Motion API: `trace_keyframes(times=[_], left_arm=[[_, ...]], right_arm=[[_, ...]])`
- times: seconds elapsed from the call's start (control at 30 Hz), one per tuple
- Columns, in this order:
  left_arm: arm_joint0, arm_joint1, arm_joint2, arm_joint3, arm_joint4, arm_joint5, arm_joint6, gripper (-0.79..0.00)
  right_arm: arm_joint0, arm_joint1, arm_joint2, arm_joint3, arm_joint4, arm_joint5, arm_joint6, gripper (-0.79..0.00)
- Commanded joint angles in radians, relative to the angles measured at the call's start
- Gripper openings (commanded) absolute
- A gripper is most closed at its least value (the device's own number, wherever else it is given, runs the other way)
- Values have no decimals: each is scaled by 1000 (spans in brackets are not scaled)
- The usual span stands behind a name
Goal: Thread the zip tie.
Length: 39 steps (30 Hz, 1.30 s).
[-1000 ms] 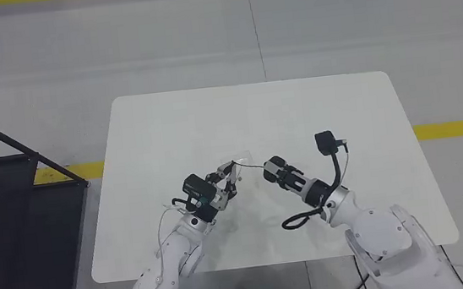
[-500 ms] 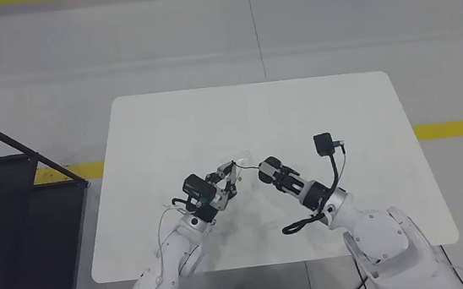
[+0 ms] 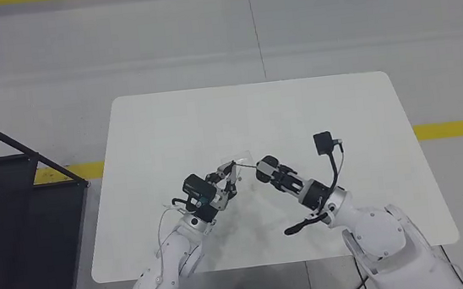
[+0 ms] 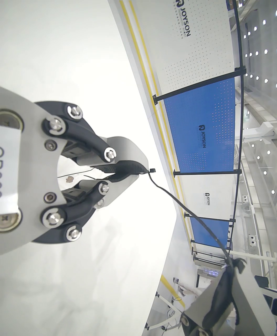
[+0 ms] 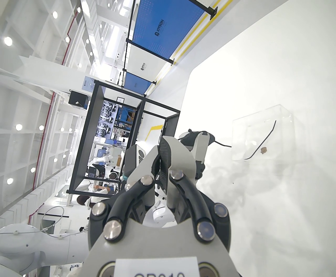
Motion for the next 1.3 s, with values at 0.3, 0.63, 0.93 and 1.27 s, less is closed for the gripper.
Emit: trace_keyframes(times=[0.3, 0.63, 0.93, 1.27], left_arm=[[0, 0, 0, 0, 0, 0, 0, -785], [0, 0, 0, 0, 0, 0, 0, -785], [0, 0, 0, 0, 0, 0, 0, -785], [0, 0, 0, 0, 0, 0, 0, -785]], right_arm=[[1, -1, 13, 12, 5, 3, 13, -785], [-43, 6, 54, 7, -2, -16, 31, -785], [-59, 8, 64, 17, -7, -32, 41, -785], [-40, 9, 69, 42, -22, 50, 57, -785]])
